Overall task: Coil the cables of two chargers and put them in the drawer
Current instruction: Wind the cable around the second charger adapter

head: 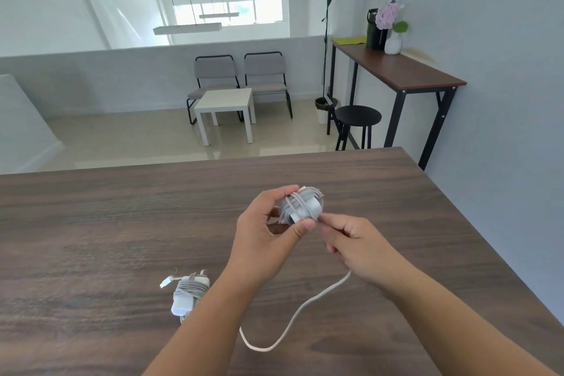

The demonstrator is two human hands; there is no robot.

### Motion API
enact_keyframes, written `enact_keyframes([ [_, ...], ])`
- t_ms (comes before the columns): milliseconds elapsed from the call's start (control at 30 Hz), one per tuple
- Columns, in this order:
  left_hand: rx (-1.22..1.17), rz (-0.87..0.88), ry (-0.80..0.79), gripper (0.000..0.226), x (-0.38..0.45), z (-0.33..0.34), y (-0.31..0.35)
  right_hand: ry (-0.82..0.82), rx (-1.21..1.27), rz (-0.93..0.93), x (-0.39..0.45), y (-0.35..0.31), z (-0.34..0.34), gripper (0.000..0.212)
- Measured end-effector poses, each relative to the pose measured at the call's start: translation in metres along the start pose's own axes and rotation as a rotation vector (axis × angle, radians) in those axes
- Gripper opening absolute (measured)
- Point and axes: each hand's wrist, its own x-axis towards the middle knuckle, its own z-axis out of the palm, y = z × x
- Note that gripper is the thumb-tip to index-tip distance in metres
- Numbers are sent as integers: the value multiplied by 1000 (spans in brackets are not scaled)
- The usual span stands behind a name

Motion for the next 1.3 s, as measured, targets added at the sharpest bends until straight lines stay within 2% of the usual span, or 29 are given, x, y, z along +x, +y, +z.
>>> enact_keyframes([
  [100, 117, 12, 74, 49, 4, -8, -5, 16, -105, 27, -9, 2, 4, 21],
  [233, 199, 45, 76, 48, 2, -6, -9, 0, -234, 36, -15, -9, -2, 18],
  [300, 240, 65, 84, 49, 1, -4, -10, -38, -75, 50, -15, -11, -2, 20],
  [400, 281, 96, 87, 49, 2, -6, -11, -119, 392, 173, -14, -11, 1, 25],
  [433, 288, 99, 90, 49, 2, -6, -11, -129, 414, 201, -13, -9, 1, 28],
  [533, 236, 30, 131, 48, 0, -8, -12, -127, 196, 246, -12, -10, 3, 33],
  [667, -79, -193, 228, 41, 1, -10, -10, -5, -298, 4, -15, -15, 6, 22],
  [767, -405, -284, 251, 41, 5, -11, -11, 49, -424, -70, -16, -11, 8, 21],
  [833, -509, -301, 240, 48, 6, -11, -12, 64, -490, -87, -17, -7, 9, 21],
  [967, -375, -270, 188, 48, 2, -10, -13, 16, -616, -206, -19, -12, 9, 29],
  [1033, -153, -208, 138, 47, -2, -9, -12, -26, -663, -279, -19, -20, 7, 32],
  [1133, 151, -18, 13, 45, -4, -8, -10, -29, -783, -380, -13, -29, -6, 36],
  [1200, 160, 34, -54, 45, -2, -11, -9, -40, -875, -450, -8, -36, -18, 39],
  [1300, 121, 21, -98, 46, -1, -17, -7, -131, -897, -487, -2, -43, -33, 33],
])
